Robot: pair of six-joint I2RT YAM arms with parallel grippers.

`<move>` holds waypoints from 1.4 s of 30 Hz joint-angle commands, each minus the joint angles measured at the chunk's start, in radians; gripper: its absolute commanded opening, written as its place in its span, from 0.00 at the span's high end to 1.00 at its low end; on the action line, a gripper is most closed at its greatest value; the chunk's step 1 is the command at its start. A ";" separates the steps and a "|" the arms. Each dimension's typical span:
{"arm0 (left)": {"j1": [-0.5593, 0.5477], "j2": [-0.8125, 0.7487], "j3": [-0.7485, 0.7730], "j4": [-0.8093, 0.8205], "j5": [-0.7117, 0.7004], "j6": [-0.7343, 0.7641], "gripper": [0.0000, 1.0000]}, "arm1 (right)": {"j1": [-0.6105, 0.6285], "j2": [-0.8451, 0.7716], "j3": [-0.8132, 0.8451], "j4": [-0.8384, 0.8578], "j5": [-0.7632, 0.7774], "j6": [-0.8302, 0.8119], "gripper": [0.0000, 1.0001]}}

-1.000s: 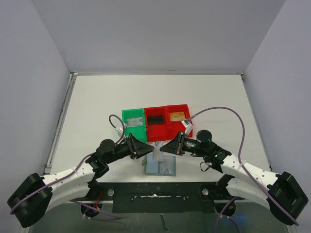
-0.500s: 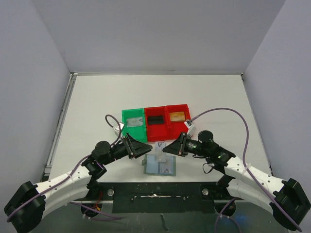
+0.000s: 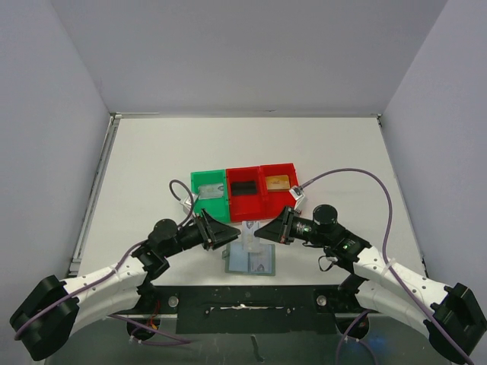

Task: Take the credit cards out of the card holder

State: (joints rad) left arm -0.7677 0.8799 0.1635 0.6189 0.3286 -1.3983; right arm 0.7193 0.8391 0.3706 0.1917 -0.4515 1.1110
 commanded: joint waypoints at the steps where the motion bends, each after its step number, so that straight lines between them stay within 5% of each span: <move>1: 0.009 0.038 0.016 0.174 0.057 -0.024 0.52 | -0.006 -0.016 0.031 0.098 -0.039 0.010 1.00; 15: 0.041 0.089 0.070 0.256 0.247 -0.008 0.61 | -0.004 0.015 0.003 0.212 -0.102 0.059 1.00; 33: 0.041 0.050 0.091 0.248 0.246 0.007 1.00 | -0.006 0.022 0.017 0.218 -0.114 0.057 0.99; 37: 0.041 0.026 0.123 0.144 0.218 0.057 1.00 | -0.006 0.001 0.032 0.144 -0.094 0.028 0.88; 42: 0.041 -0.041 0.220 -0.148 0.154 0.230 1.00 | -0.009 -0.046 0.068 -0.025 -0.017 -0.023 0.48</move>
State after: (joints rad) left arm -0.7307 0.9047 0.2687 0.6434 0.5499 -1.3197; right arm 0.7185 0.8406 0.3782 0.2741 -0.5266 1.1412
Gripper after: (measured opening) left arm 0.009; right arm 0.384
